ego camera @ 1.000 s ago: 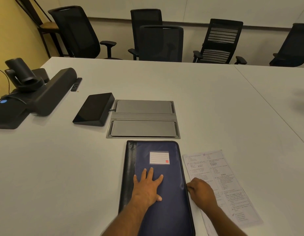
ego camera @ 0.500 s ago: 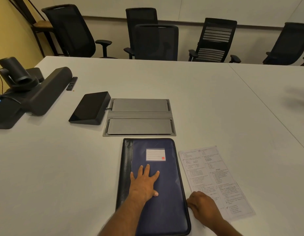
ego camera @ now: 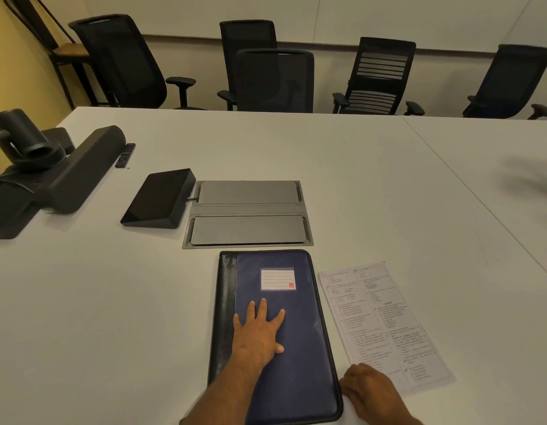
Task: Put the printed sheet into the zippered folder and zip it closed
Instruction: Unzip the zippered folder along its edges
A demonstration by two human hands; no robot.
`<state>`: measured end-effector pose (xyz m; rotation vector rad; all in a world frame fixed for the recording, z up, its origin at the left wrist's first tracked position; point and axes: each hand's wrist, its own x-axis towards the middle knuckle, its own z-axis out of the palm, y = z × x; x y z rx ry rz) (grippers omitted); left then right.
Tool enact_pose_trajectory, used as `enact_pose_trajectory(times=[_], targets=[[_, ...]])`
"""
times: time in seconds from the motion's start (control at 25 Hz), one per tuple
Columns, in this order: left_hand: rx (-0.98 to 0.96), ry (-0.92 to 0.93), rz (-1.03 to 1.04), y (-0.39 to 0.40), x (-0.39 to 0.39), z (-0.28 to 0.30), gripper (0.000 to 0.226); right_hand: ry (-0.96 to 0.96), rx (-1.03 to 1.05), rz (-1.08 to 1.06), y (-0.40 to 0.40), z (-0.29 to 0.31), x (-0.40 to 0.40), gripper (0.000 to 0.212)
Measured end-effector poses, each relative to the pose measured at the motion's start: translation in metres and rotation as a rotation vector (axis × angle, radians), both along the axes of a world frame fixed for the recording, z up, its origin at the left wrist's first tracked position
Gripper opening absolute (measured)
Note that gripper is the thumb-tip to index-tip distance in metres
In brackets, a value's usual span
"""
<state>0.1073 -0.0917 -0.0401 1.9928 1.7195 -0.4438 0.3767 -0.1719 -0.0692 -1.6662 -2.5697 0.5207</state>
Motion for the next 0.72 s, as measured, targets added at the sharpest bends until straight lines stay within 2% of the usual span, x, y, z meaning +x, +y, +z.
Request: enact_pose_trajectory(times=[0.08,0.16,0.28,0.72], targets=[[0.001,-0.004,-0.005,-0.002,-0.002,0.001,0.082,-0.006,-0.032,-0.055,-0.001,0.000,-0.001,0.014],[-0.004,-0.016,-0.008,-0.006,-0.004,0.002,0.081,0.024,-0.055,-0.119,-0.004,-0.002,-0.001,0.030],[-0.010,-0.025,-0.013,-0.014,-0.008,0.004,0.081,-0.015,0.014,-0.090,-0.006,0.000,-0.001,0.015],[-0.032,-0.017,-0.032,-0.060,-0.025,0.009,0.085,-0.065,-0.033,-0.138,-0.014,0.014,-0.015,0.024]])
